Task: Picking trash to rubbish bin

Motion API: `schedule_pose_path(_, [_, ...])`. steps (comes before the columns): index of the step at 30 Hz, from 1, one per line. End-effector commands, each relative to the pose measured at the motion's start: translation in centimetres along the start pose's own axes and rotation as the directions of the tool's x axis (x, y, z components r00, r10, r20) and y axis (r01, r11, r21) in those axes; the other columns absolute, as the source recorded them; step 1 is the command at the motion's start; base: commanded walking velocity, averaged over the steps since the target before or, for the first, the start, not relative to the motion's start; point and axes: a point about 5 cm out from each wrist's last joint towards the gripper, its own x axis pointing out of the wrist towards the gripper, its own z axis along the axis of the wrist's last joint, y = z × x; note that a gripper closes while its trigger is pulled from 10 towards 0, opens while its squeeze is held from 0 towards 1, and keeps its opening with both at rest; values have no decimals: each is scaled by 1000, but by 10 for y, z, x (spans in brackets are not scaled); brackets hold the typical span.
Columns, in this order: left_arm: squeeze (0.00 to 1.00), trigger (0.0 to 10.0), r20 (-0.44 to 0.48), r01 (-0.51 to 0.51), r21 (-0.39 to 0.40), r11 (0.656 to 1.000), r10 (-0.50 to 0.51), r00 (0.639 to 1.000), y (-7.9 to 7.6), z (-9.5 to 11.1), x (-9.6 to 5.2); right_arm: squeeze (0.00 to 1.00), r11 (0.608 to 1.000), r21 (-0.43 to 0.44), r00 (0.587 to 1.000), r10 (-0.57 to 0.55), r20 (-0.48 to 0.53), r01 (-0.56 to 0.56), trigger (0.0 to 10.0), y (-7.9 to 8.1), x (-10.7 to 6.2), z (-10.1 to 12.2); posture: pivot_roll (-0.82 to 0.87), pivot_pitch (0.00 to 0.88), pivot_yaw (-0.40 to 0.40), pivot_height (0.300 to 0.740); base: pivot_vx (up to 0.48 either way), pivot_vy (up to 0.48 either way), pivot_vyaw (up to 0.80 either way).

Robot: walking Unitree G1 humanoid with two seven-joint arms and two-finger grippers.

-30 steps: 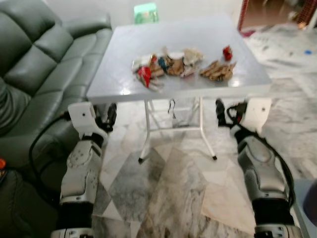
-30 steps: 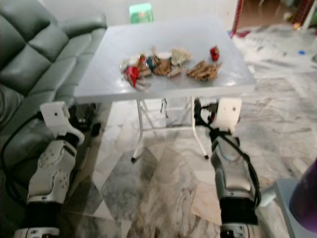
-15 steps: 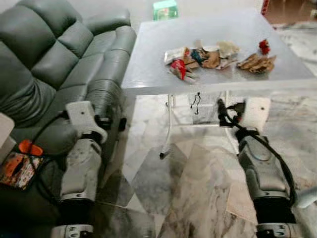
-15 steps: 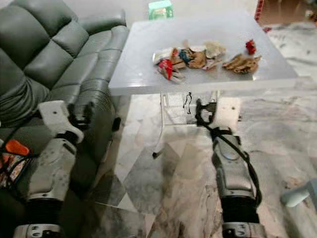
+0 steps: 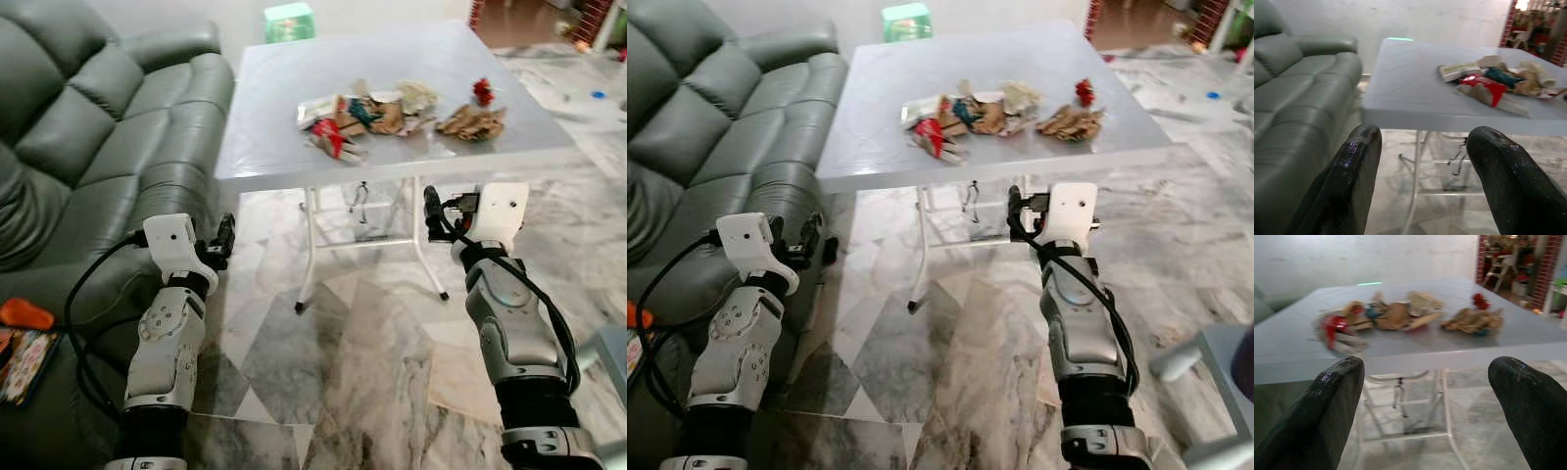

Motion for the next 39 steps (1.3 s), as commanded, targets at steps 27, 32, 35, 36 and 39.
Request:
schedule_pose_path(27, [0,10000,-161,-40,106,994,56,985,37,-43,-77,0,991,-87,985,-109,-130,98,10000,-52,-84,-43,-38,33,96,740,0,0,-58])
schedule_pose_path(32, [0,10000,-166,-19,105,994,36,985,31,-45,-75,0,990,-85,982,-125,-140,114,10000,-54,-88,-43,-62,29,100,740,0,0,0])
schedule_pose_path(35, [0,10000,-166,8,94,996,8,986,22,-46,-69,0,985,-99,982,-152,-116,141,10000,-61,-89,-34,-106,43,107,740,0,0,0])
schedule_pose_path(36, [0,10000,-174,13,84,996,2,985,19,-49,-65,0,979,-115,977,-179,-119,166,10000,-66,-91,-32,-117,47,109,740,0,0,0])
schedule_pose_path(39, [0,10000,-179,29,71,997,-16,984,13,-51,-63,0,973,-117,970,-212,-121,198,10000,-74,-96,-29,-136,47,107,740,0,0,0])
